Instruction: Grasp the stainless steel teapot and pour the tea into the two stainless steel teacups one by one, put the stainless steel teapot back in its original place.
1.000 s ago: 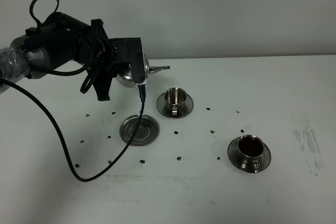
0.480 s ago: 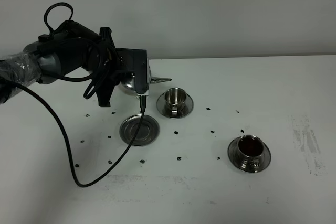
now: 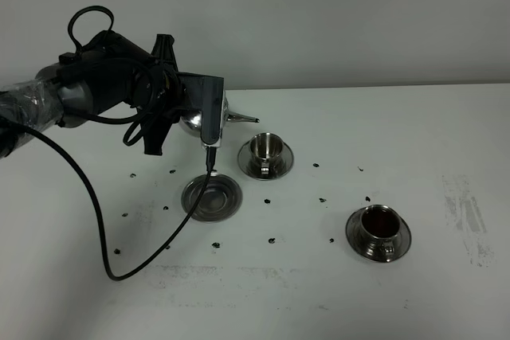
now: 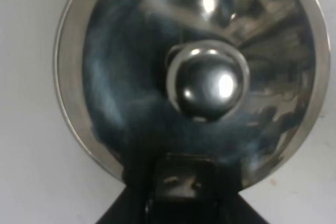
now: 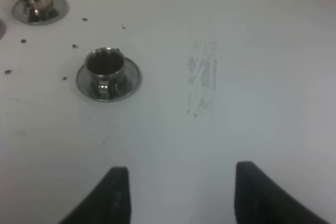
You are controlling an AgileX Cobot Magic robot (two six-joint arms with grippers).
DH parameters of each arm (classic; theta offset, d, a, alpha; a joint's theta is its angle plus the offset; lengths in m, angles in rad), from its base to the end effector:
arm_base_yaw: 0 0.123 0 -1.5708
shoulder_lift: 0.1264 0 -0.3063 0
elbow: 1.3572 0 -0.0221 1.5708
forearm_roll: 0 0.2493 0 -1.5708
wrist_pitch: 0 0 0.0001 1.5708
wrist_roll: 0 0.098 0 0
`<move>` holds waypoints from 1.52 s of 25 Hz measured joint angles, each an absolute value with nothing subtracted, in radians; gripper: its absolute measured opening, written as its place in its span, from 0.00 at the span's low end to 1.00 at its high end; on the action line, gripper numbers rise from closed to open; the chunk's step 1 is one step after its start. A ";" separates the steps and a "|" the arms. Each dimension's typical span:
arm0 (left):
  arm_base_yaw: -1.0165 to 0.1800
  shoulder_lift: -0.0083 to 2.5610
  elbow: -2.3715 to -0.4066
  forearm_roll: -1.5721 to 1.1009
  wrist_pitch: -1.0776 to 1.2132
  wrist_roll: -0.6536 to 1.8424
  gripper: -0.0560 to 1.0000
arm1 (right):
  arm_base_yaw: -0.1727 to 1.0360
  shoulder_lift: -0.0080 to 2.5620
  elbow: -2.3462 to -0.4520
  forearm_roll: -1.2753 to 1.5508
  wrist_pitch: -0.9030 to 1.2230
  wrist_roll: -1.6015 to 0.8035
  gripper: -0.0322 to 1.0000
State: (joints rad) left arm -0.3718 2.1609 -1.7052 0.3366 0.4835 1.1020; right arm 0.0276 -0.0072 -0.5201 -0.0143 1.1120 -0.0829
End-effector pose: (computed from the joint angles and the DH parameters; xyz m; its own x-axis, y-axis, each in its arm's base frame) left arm 0.4779 -0.1702 0.2134 0.1435 0.9896 -0.0017 0.7209 -0.1034 0.6853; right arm -0.0271 -0.0020 0.2744 -0.4737 -0.1022 -0.8748 -0.0588 0.9947 -0.0844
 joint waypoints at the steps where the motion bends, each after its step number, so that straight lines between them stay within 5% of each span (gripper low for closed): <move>1: -0.372 2.165 -1.705 0.347 0.478 1.102 0.26 | 0.028 -0.007 -0.520 -0.014 1.112 -0.083 0.45; 38: -0.408 2.227 -1.705 0.533 0.350 1.105 0.26 | 0.028 -0.007 -0.520 -0.014 1.112 -0.083 0.45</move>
State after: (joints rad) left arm -0.4076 2.2271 -1.7052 0.5334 0.3504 1.1050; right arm 0.0276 -0.0072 -0.5201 -0.0143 1.1120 -0.0829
